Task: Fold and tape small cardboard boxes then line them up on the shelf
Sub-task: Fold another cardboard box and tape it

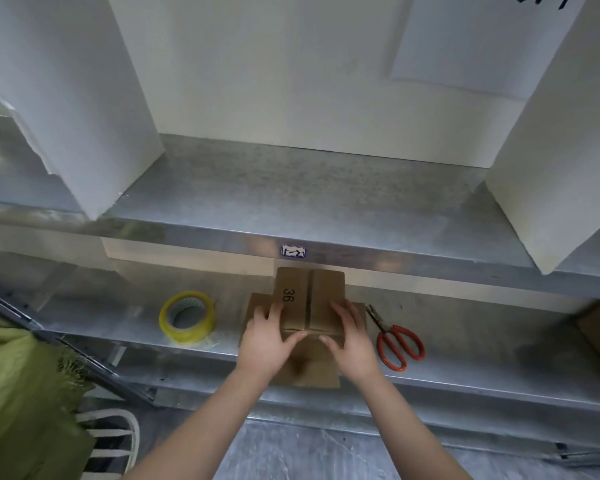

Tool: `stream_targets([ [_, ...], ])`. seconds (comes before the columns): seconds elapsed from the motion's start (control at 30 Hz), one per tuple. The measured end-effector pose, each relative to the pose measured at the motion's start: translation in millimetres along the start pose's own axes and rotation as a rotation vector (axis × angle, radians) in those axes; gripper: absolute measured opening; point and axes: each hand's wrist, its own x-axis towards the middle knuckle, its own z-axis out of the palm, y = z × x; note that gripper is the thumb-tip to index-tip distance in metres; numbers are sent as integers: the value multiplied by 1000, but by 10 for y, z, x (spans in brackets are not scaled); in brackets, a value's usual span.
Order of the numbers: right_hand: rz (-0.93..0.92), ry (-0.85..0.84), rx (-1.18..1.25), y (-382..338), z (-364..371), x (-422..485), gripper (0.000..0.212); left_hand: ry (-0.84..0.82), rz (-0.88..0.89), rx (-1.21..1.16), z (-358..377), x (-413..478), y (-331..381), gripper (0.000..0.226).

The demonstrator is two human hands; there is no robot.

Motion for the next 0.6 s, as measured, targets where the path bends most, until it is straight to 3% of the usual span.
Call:
stream_targets([
  [0.1, -27, -36, -81, 72, -72, 40, 68, -54, 67, -42, -66, 64, -80, 69],
  [0.27, -86, 43, -305, 82, -44, -14, 77, -117, 198, 15, -195, 71, -240, 63],
  [0.37, -91, 35, -372, 41, 23, 23, 68, -96, 200, 23, -241, 1, -363, 58],
  [0.6, -22, 22, -275, -65, 77, 31, 63, -6, 168, 30, -460, -167, -1004, 52],
])
